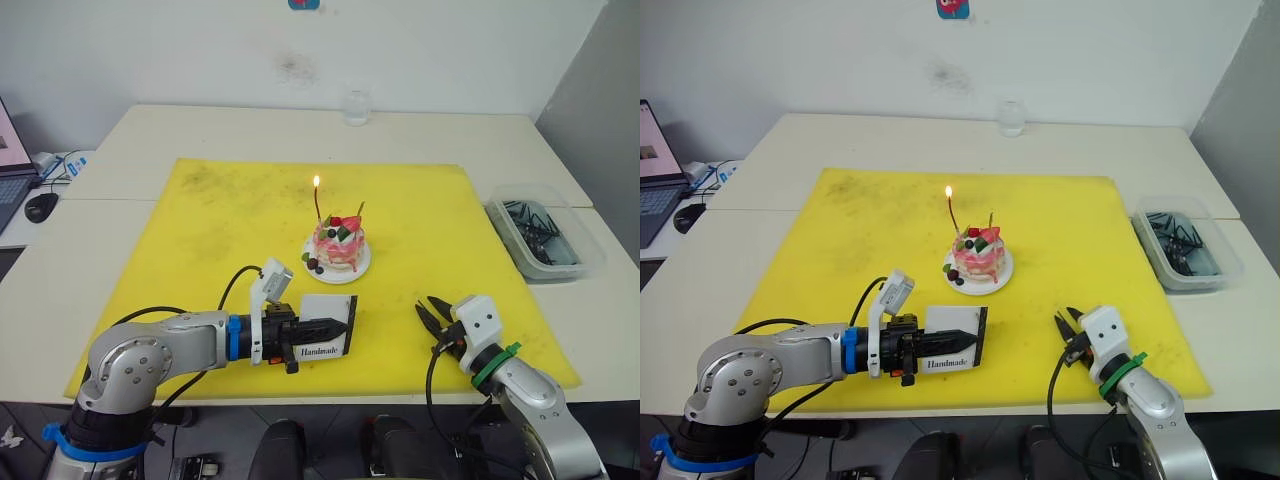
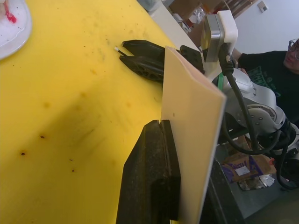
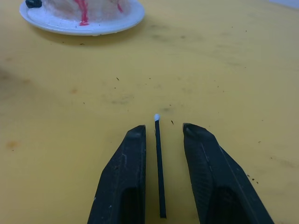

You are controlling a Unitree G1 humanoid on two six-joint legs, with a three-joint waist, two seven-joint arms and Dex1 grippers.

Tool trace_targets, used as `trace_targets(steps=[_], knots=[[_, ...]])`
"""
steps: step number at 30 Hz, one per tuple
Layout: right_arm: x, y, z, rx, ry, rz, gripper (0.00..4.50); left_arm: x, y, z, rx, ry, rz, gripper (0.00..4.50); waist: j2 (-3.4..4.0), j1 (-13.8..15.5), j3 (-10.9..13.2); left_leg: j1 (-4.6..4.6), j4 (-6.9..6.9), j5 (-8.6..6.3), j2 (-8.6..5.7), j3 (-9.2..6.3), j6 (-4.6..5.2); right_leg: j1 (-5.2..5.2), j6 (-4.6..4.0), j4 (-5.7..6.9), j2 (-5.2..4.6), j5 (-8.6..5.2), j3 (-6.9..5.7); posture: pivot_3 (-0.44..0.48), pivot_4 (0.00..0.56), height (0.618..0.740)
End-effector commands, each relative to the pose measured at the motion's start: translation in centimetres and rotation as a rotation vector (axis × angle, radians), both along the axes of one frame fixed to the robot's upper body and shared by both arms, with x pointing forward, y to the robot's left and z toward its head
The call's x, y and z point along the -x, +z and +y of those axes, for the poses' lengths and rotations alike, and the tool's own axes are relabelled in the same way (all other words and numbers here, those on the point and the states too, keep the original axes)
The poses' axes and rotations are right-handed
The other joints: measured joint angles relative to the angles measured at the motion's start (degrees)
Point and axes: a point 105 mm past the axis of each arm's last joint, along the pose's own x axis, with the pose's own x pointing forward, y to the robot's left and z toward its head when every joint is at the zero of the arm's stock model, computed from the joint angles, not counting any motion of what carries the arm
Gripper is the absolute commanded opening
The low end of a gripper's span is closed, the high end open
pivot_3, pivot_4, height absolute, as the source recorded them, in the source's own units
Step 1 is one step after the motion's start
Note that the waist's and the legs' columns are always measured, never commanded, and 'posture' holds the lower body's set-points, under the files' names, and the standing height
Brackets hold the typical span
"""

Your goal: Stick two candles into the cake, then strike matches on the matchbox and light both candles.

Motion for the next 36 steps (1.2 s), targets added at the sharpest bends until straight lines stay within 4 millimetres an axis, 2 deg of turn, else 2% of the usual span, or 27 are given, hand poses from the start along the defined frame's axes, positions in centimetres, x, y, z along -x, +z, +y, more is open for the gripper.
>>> trace_targets(steps=[1, 2, 5, 7, 18, 22, 27, 32, 36], knots=[[0.1, -0.5, 0.2, -0.004, 0.004, 0.016, 1.29, 0.5, 0.7, -0.4, 0.016, -0.037, -0.026, 0.00, 0.00, 0.0, 0.0, 0.00, 0.00, 0.00, 0.00, 0.00, 0.00, 0.00, 0.00, 0.00, 0.00, 0.00, 0.00, 0.000, 0.150, 0.740], [0.1, -0.5, 0.2, -0.003, 0.003, 0.018, 1.29, 0.5, 0.7, -0.4, 0.016, -0.037, -0.025, 0.00, -0.01, 0.0, 0.0, 0.00, 0.00, 0.00, 0.00, 0.00, 0.00, 0.00, 0.00, 0.00, 0.00, 0.00, 0.00, 0.000, 0.150, 0.740], [0.2, -0.6, 0.3, -0.004, 0.004, 0.022, 0.72, 0.6, 0.7, -0.4, 0.015, -0.038, -0.024, 0.00, -0.01, 0.0, 0.0, 0.01, 0.00, 0.00, 0.00, 0.00, 0.00, 0.00, 0.00, 0.01, 0.00, 0.00, 0.00, 0.000, 0.150, 0.740], [0.2, -0.6, 0.3, -0.005, 0.005, 0.023, 0.07, 0.6, 0.7, -0.4, 0.015, -0.038, -0.024, 0.00, -0.02, 0.0, 0.0, 0.01, 0.00, 0.00, 0.00, -0.01, 0.00, 0.01, 0.00, 0.01, 0.00, 0.00, 0.00, 0.000, 0.150, 0.740], [0.3, -0.4, 0.3, -0.014, 0.005, 0.018, 0.03, 0.5, 0.7, -0.4, 0.013, -0.034, -0.022, 0.00, -0.06, 0.0, -0.1, 0.01, 0.00, 0.00, 0.01, -0.01, 0.00, 0.01, 0.00, 0.01, 0.00, 0.01, 0.00, 0.000, 0.150, 0.740], [0.4, 2.0, 0.4, -0.014, 0.041, -0.027, 0.03, 0.2, 1.3, -0.6, 0.027, -0.032, -0.036, 0.00, -0.06, 0.0, -0.1, 0.01, 0.00, 0.00, 0.00, -0.01, 0.00, 0.01, 0.00, 0.01, 0.00, 0.01, -0.01, 0.000, 0.150, 0.740], [1.9, 7.0, 1.3, 0.077, 0.217, -0.098, 0.03, -1.1, 2.7, -1.6, 0.040, -0.032, -0.098, 0.00, 0.01, 0.2, 0.0, -0.03, 0.04, 0.00, -0.03, -0.01, 0.00, 0.01, 0.04, 0.02, -0.01, 0.03, -0.02, 0.000, 0.150, 0.740], [2.9, 9.7, 2.4, 0.240, 0.412, -0.146, 0.03, -2.6, 3.5, -2.4, 0.040, -0.011, -0.132, 0.00, -0.02, 0.2, -0.1, -0.01, 0.04, 0.00, -0.07, 0.01, 0.00, 0.03, 0.06, 0.01, 0.07, 0.04, -0.04, 0.000, 0.150, 0.740], [4.2, 11.4, 3.9, 0.354, 0.612, -0.195, 0.03, -2.8, 3.3, -2.7, 0.035, -0.019, -0.102, 0.00, -0.03, 0.1, -0.1, -0.03, 0.03, 0.00, -0.08, 0.01, 0.00, 0.02, 0.06, -0.02, 0.08, 0.04, -0.03, 0.000, 0.150, 0.740]])
